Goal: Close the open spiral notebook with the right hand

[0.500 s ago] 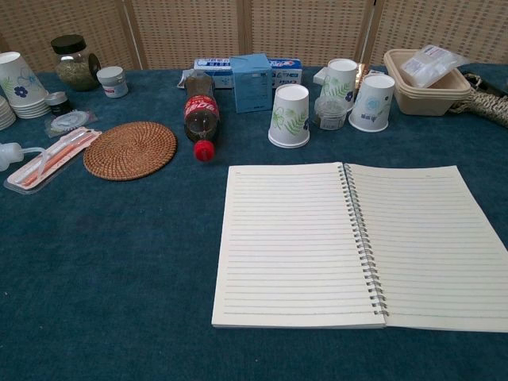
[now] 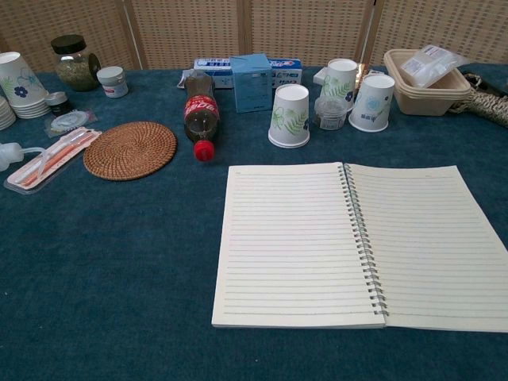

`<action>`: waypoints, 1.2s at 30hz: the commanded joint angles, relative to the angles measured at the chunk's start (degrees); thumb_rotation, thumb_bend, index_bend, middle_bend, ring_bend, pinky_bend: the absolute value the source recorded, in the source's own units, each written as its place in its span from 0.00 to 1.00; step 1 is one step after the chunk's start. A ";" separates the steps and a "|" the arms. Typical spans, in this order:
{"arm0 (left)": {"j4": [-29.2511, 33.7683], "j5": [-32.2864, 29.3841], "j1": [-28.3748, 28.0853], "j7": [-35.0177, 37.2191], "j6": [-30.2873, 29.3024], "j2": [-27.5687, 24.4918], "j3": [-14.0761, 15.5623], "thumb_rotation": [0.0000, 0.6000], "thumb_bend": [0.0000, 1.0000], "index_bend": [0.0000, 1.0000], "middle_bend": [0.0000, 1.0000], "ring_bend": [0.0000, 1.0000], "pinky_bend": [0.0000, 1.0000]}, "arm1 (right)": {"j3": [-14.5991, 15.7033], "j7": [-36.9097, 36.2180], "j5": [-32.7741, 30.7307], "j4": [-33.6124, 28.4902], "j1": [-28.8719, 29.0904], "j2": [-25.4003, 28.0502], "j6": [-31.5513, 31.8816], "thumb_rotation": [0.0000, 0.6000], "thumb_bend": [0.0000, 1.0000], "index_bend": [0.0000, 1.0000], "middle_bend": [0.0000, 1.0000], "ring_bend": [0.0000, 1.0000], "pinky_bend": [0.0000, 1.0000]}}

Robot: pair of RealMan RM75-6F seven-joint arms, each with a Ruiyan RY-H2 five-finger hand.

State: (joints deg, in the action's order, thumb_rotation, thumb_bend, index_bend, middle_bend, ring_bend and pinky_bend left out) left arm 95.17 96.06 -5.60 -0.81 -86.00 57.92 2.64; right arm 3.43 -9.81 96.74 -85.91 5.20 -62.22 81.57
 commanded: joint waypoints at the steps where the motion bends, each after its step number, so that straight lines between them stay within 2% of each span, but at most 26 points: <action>1: 0.24 0.29 0.08 0.04 -0.20 -0.28 0.12 1.00 0.07 0.00 0.00 0.00 0.04 | 1.87 -2.93 3.14 -1.79 2.38 1.66 -2.53 0.96 0.00 0.00 0.00 0.00 0.00; 7: 0.08 0.93 0.33 0.75 -0.32 -0.26 0.73 1.00 0.07 0.00 0.00 0.00 0.04 | 2.33 -4.14 5.56 -3.64 6.46 1.49 -6.97 0.92 0.00 0.00 0.03 0.00 0.00; 15: 0.40 0.80 0.85 -0.01 -0.88 -0.65 0.84 1.00 0.07 0.00 0.00 0.00 0.04 | 1.28 -4.44 3.57 -7.71 13.08 0.92 -16.73 0.82 0.03 0.00 0.06 0.00 0.02; 33: 2.93 -0.83 0.51 -2.00 0.82 -1.83 0.57 1.00 0.07 0.00 0.00 0.00 0.04 | -2.50 3.33 -4.56 -10.50 23.05 -5.12 -32.23 0.82 0.04 0.00 0.07 0.04 0.07; 36: 3.13 -1.09 0.36 -1.98 1.39 -1.74 0.62 1.00 0.07 0.00 0.00 0.00 0.04 | -3.44 3.87 -7.74 -10.07 24.81 -6.51 -35.43 0.82 0.05 0.00 0.08 0.04 0.07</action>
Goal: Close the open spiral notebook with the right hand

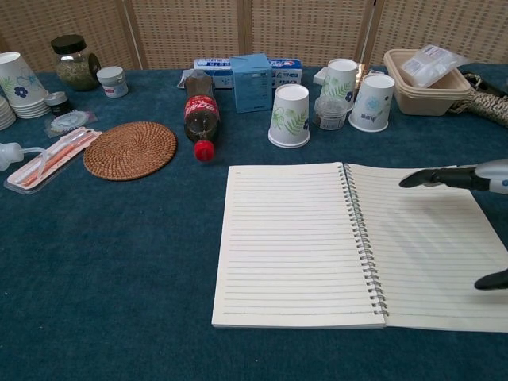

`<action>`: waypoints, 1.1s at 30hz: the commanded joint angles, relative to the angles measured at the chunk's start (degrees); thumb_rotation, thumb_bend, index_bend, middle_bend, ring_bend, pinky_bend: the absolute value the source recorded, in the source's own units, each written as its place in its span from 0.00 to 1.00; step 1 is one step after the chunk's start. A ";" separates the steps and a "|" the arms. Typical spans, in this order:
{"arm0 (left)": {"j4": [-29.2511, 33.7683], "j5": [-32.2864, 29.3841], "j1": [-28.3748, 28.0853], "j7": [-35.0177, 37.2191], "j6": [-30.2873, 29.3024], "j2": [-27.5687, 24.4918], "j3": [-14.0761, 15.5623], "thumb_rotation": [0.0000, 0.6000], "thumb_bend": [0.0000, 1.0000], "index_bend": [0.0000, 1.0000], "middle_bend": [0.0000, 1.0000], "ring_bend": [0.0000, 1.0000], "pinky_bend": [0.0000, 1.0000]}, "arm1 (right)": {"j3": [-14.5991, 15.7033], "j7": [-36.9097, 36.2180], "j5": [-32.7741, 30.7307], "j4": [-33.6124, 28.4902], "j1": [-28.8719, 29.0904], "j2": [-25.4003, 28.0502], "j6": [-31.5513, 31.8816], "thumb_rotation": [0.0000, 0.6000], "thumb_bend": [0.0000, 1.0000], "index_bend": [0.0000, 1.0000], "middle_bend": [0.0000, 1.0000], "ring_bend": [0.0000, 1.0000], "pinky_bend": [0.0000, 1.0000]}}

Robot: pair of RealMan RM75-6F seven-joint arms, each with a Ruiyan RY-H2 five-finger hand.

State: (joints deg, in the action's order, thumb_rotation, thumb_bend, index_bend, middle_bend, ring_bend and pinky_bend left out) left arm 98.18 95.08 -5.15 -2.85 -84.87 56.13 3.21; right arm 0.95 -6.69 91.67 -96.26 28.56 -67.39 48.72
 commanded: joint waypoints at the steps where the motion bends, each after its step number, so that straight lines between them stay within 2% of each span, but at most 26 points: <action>1: 0.18 -0.12 -0.11 0.18 0.39 0.09 0.09 1.00 0.07 0.00 0.00 0.00 0.04 | -1.11 1.15 -3.65 0.33 1.89 -1.65 -3.47 0.82 0.05 0.00 0.08 0.05 0.08; 10: 0.06 -0.07 -0.08 0.31 0.41 0.48 0.10 1.00 0.07 0.00 0.00 0.00 0.04 | -0.40 5.28 -8.06 0.39 3.92 -3.04 -7.94 0.82 0.06 0.00 0.13 0.09 0.14; 15: -0.04 0.48 0.00 0.60 -0.06 0.40 0.14 1.00 0.07 0.00 0.00 0.00 0.04 | 0.85 6.09 -9.84 -1.23 3.49 -1.64 -7.99 0.82 0.07 0.01 0.14 0.13 0.23; 18: 0.06 0.66 0.05 0.51 -0.22 0.44 0.15 1.00 0.07 0.00 0.00 0.00 0.04 | 1.79 5.90 -9.31 -2.24 2.86 -0.47 -7.06 0.81 0.07 0.01 0.15 0.13 0.27; 33: 0.90 1.04 -0.24 -0.82 0.22 0.95 0.11 1.00 0.07 0.00 0.00 0.00 0.04 | 8.21 1.62 -2.53 -2.66 -0.91 3.38 -2.47 0.79 0.08 0.01 0.16 0.13 0.32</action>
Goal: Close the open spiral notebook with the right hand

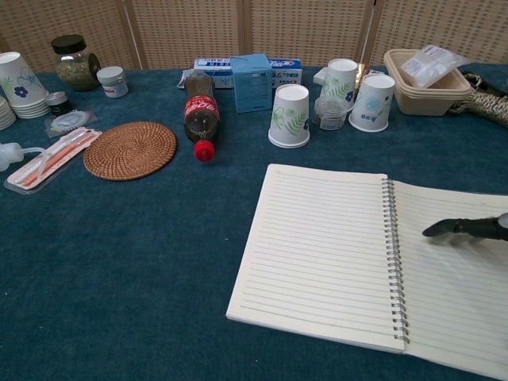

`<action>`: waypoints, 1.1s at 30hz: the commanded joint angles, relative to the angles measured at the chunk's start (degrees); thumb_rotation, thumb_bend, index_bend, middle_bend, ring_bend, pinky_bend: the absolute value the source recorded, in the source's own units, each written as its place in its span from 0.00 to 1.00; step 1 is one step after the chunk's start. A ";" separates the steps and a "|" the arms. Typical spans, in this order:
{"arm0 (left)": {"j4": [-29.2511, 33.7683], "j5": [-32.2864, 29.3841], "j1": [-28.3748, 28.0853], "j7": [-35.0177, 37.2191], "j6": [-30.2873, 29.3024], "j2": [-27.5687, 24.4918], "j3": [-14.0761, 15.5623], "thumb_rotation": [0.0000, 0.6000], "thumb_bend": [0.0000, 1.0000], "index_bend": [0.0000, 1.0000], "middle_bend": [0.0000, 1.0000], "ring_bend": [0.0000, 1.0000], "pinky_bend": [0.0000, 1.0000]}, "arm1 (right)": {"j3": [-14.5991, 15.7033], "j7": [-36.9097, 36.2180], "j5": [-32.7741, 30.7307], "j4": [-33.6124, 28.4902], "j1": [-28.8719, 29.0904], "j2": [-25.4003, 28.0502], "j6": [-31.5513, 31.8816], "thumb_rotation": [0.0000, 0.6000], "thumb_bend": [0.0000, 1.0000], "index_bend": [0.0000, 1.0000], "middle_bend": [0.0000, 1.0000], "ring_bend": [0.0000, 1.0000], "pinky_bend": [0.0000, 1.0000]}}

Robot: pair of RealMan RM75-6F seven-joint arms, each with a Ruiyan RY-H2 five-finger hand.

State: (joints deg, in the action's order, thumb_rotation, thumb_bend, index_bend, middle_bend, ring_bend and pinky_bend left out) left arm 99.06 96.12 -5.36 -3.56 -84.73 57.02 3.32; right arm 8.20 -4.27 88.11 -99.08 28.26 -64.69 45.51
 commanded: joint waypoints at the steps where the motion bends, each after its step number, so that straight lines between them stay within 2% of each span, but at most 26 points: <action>1: 0.05 -0.01 -0.05 -0.20 0.14 0.10 0.01 1.00 0.07 0.00 0.00 0.00 0.04 | 1.35 -1.08 1.48 0.25 -0.85 0.92 1.08 0.78 0.08 0.01 0.16 0.13 0.32; 8: 0.18 0.03 -0.30 -0.64 0.54 0.46 -0.03 1.00 0.07 0.00 0.00 0.00 0.04 | 3.69 -2.72 4.29 0.83 -2.78 2.79 4.26 0.76 0.09 0.01 0.16 0.13 0.34; 14: 0.30 0.05 -0.45 -0.86 0.69 0.64 -0.10 1.00 0.06 0.00 0.00 0.00 0.04 | 4.53 -3.77 5.77 0.28 -3.63 4.03 6.22 0.73 0.10 0.01 0.15 0.13 0.36; 20: 0.27 0.01 -0.46 -0.85 0.74 0.72 -0.06 1.00 0.07 0.00 0.00 0.00 0.04 | 4.91 -4.00 8.79 0.12 -4.86 4.66 10.28 0.65 0.13 0.02 0.07 0.13 0.35; 23: 0.15 -0.07 -0.42 -0.75 0.68 0.72 -0.07 1.00 0.07 0.00 0.00 0.00 0.04 | 4.73 -3.31 10.83 1.18 -6.32 4.06 14.25 0.61 0.15 0.01 0.01 0.12 0.31; 26: 0.00 -0.12 -0.42 -0.54 0.64 0.72 -0.09 1.00 0.07 0.00 0.00 0.00 0.04 | 4.54 -2.64 13.33 3.78 -8.55 2.39 19.59 0.62 0.17 0.00 0.00 0.03 0.23; 30: -0.13 -0.20 -0.47 -0.36 0.63 0.67 -0.16 1.00 0.07 0.00 0.00 0.00 0.04 | 4.74 -1.95 15.88 8.57 -11.55 -0.43 25.45 0.68 0.18 0.00 0.00 0.00 0.14; 33: -0.26 -0.16 -0.58 -0.27 0.70 0.59 -0.21 1.00 0.07 0.00 0.00 0.00 0.04 | 5.03 -1.44 17.67 13.52 -13.96 -2.92 29.79 0.70 0.19 0.00 0.00 0.00 0.12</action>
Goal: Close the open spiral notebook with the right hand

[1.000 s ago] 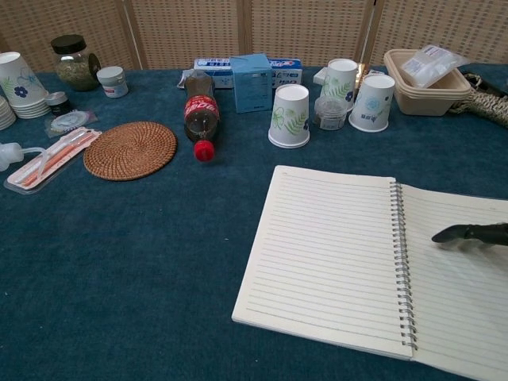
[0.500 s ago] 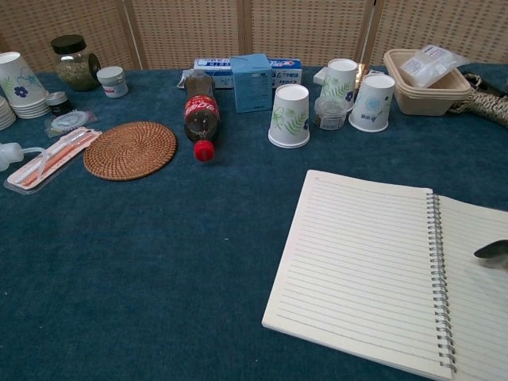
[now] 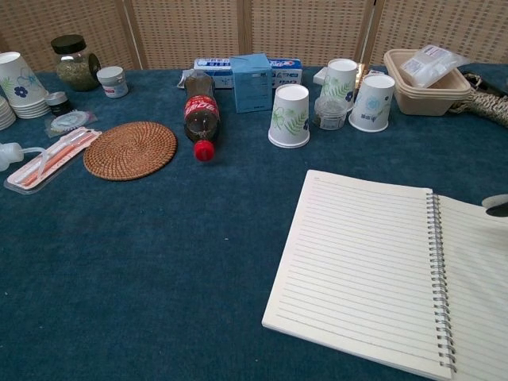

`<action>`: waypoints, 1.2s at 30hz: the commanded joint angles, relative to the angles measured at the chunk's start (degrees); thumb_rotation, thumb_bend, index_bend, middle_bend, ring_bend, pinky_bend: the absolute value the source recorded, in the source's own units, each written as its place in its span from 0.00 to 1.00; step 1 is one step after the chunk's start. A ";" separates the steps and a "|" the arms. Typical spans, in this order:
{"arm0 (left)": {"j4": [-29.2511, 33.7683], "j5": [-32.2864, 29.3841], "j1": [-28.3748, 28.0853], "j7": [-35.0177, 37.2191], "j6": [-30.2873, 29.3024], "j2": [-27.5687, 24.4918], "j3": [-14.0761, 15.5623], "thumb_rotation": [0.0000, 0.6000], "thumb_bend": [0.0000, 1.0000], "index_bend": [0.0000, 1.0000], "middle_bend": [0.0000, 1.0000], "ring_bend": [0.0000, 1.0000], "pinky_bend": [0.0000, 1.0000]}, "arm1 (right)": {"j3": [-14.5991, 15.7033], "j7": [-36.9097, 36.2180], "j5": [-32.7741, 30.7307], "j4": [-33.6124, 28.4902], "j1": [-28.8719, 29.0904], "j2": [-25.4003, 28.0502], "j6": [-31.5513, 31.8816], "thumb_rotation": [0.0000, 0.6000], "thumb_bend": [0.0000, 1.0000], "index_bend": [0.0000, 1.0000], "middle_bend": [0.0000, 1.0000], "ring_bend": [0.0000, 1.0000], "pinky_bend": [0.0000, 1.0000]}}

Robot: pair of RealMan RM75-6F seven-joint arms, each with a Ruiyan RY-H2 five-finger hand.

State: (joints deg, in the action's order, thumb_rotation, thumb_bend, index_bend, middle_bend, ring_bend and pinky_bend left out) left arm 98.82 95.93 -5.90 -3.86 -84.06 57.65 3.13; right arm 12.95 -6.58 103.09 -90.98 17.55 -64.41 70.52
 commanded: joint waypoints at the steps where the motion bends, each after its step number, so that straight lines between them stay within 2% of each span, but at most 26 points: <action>1: -0.02 0.07 -0.11 0.09 0.04 -0.13 -0.06 1.00 0.07 0.00 0.00 0.00 0.04 | 0.39 0.76 3.25 7.52 -4.21 -4.23 6.46 0.70 0.19 0.00 0.00 0.00 0.12; 5: 0.20 0.30 -0.68 0.03 0.46 -0.41 -0.29 1.00 0.07 0.00 0.00 0.00 0.04 | 1.27 -2.46 5.08 16.73 -7.97 -8.03 13.08 0.72 0.19 0.00 0.00 0.00 0.10; 9: 0.42 0.26 -1.00 -0.27 1.05 -0.28 -0.26 1.00 0.07 0.00 0.00 0.00 0.04 | 2.19 -5.17 6.56 23.25 -10.07 -10.60 16.82 0.73 0.19 0.00 0.00 0.00 0.10; 14: 0.41 0.12 -0.96 -0.25 1.00 -0.17 -0.25 1.00 0.07 0.00 0.00 0.00 0.04 | 3.03 -6.88 7.29 27.47 -11.71 -11.97 19.14 0.73 0.17 0.00 0.00 0.00 0.10; 22: 0.17 -0.16 -0.98 0.22 0.77 0.06 -0.43 1.00 0.07 0.00 0.00 0.00 0.04 | 4.12 -11.62 7.95 38.22 -15.13 -16.95 23.28 0.76 0.14 0.00 0.00 0.00 0.10; 30: 0.90 0.27 -0.94 -0.47 0.40 -0.14 -0.39 1.00 0.07 0.00 0.00 0.00 0.04 | 4.55 -12.66 8.39 45.99 -16.63 -21.12 24.41 0.76 0.15 0.00 0.00 0.00 0.10; 36: 1.18 0.05 -0.81 -0.61 0.15 -0.25 -0.47 1.00 0.07 0.00 0.00 0.00 0.04 | 4.89 -13.65 8.62 49.61 -17.23 -23.19 25.08 0.76 0.16 0.00 0.00 0.00 0.10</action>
State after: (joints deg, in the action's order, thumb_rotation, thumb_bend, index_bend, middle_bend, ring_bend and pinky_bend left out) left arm 99.99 95.99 -6.70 -4.47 -83.90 57.40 2.67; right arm 17.75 -19.93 111.61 -41.95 0.54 -87.08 95.32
